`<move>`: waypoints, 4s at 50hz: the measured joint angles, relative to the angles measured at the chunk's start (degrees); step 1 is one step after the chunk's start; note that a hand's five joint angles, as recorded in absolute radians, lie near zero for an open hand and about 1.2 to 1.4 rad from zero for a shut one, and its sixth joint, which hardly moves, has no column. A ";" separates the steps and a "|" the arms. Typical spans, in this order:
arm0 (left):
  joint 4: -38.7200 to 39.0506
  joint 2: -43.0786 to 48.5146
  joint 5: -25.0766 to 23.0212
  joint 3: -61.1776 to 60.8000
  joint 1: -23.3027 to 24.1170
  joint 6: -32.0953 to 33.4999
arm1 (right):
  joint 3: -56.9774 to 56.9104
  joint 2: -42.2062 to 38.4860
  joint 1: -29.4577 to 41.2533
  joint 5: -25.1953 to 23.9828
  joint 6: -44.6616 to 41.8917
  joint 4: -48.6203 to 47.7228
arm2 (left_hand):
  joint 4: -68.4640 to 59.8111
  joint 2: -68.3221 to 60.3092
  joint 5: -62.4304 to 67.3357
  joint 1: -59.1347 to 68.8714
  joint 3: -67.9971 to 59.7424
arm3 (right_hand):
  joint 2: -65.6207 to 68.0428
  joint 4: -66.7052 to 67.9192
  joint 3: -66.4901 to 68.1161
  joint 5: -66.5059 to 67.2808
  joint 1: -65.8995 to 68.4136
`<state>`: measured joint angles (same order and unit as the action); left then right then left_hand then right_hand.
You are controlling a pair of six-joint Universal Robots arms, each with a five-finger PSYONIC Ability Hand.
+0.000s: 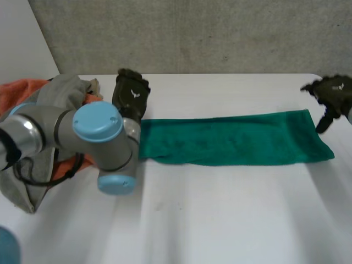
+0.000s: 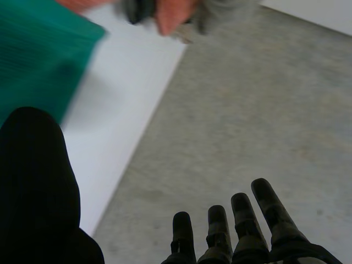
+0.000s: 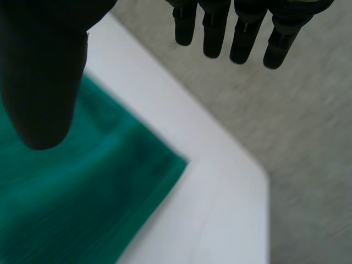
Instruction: Fold the laundry.
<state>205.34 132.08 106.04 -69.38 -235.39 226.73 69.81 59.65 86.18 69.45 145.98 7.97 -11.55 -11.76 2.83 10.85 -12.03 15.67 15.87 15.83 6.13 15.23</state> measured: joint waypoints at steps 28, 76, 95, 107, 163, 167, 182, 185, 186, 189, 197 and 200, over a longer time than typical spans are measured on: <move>-2.58 -13.42 -5.65 -19.15 0.01 -11.20 | 7.72 -9.85 -7.59 2.60 -8.64 -11.73 | 0.00 0.00 0.00 0.00 0.00 | 52.03 51.79 51.76 50.10 48.73; -2.01 -19.33 -5.83 -19.17 1.73 -16.57 | 13.92 -5.09 35.55 -3.92 -15.97 -27.96 | 0.00 0.01 0.00 0.00 0.00 | -3.36 -3.75 -3.64 -3.25 -1.96; -2.59 -6.52 -5.73 -5.95 9.77 -16.44 | 24.39 2.30 11.62 0.79 -1.17 -17.07 | 0.00 0.00 0.00 0.00 0.00 | 20.02 19.39 19.50 19.62 20.47; -2.72 -12.40 -5.50 -12.67 9.16 -16.56 | 18.31 0.56 14.71 9.87 -11.15 -17.72 | 0.00 0.00 0.00 0.00 0.00 | 52.39 52.70 52.43 51.15 50.14; -2.84 -23.54 -5.58 -24.78 5.63 -24.80 | 23.93 -0.69 4.05 -7.16 9.86 -16.85 | 0.33 0.26 0.00 0.00 0.40 | 52.24 52.50 52.34 51.13 47.11; -2.84 -23.61 -5.55 -24.93 5.60 -24.83 | 23.54 -0.33 3.95 -3.72 8.76 -17.02 | 0.33 0.26 0.00 0.00 0.40 | 52.24 52.66 52.35 51.14 47.11; -2.73 -26.34 -5.34 -25.39 4.78 -25.00 | 15.74 4.14 25.04 6.09 -10.66 -19.43 | 0.33 0.26 0.00 0.00 0.40 | 52.34 52.87 52.44 51.79 47.60; -2.69 -26.52 -5.26 -25.39 4.55 -25.02 | 14.53 1.78 32.87 4.99 -12.05 -21.16 | 0.33 0.26 0.00 0.00 0.40 | 52.35 52.88 52.44 51.78 47.60; -2.68 -26.53 -5.25 -25.38 4.49 -25.02 | 14.37 1.08 34.57 4.70 -12.21 -21.56 | 0.33 0.26 0.00 0.00 0.40 | 52.34 52.88 52.44 51.80 47.60; -2.61 -26.47 -5.26 -25.24 4.35 -25.03 | 14.73 -0.80 37.90 3.71 -12.07 -22.14 | 0.33 0.26 0.00 0.00 0.40 | 49.72 49.87 49.68 49.59 47.46; -2.14 -24.75 -5.24 -21.79 4.18 -25.04 | 16.66 -0.14 38.00 1.03 -3.58 -23.00 | 0.33 0.26 0.00 0.00 0.40 | 4.66 3.97 4.37 2.66 5.33; -2.05 -22.59 -5.25 -18.84 4.55 -25.03 | 16.87 2.42 34.33 0.48 4.23 -22.95 | 0.33 0.26 0.00 0.00 0.40 | 3.96 2.16 2.52 0.74 4.33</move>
<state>203.29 109.50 100.80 -88.22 -230.84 201.70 86.69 62.08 120.51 69.93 150.20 -14.99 -11.22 -11.50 2.83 10.85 -11.63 19.63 18.02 18.35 6.86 19.56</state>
